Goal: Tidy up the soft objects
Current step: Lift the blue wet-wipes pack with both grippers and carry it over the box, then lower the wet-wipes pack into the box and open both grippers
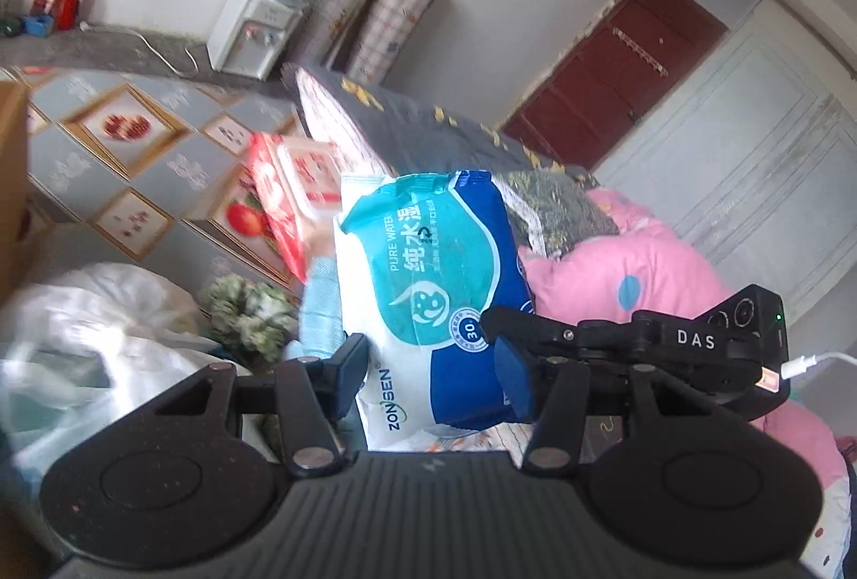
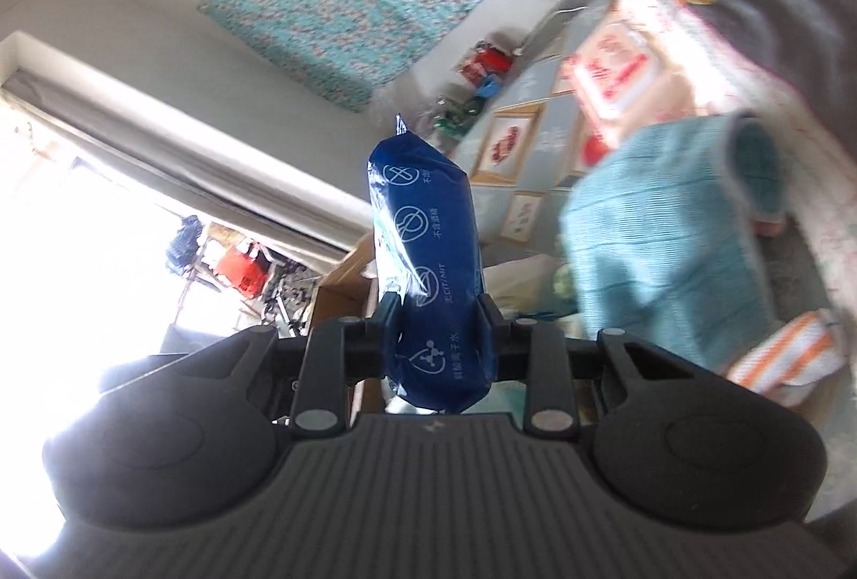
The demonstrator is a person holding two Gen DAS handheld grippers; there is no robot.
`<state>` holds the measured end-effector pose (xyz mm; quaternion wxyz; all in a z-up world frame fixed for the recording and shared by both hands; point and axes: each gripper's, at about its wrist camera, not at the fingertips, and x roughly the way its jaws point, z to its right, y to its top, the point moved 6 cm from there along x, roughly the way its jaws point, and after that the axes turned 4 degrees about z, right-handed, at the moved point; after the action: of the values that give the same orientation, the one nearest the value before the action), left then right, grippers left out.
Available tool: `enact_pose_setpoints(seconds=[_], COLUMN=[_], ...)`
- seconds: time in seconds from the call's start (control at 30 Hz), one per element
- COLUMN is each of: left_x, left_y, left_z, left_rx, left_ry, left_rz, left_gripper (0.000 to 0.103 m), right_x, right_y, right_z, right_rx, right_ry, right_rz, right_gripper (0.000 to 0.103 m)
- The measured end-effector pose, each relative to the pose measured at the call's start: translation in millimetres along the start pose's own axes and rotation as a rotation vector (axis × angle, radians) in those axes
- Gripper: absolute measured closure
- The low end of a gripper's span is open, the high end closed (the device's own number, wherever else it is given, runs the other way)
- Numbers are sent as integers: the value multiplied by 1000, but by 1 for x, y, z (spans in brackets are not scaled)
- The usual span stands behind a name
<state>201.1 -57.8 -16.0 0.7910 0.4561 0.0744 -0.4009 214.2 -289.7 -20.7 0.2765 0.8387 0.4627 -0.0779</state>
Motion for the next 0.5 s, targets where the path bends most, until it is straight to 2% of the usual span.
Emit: enact_pose_setpoints(seconds=[0.13, 0.3, 0.4, 0.5], left_x=[-51, -111, -141, -158], left_y=[15, 34, 37, 35], left_z=[-20, -58, -89, -122], left_rx=[-14, -44, -73, -106], left_ry=[90, 239, 331, 400], left_rz=[70, 118, 121, 113], left_gripper=[50, 50, 50, 51], right_x=[35, 98, 141, 181], right_y=[-16, -38, -59, -83], right_z=[-46, -85, -101, -111], right_rx=[-44, -11, 19, 48], right_ry=[86, 206, 239, 237], right_rz=[-43, -133, -204, -268], right_gripper=[75, 75, 75, 75])
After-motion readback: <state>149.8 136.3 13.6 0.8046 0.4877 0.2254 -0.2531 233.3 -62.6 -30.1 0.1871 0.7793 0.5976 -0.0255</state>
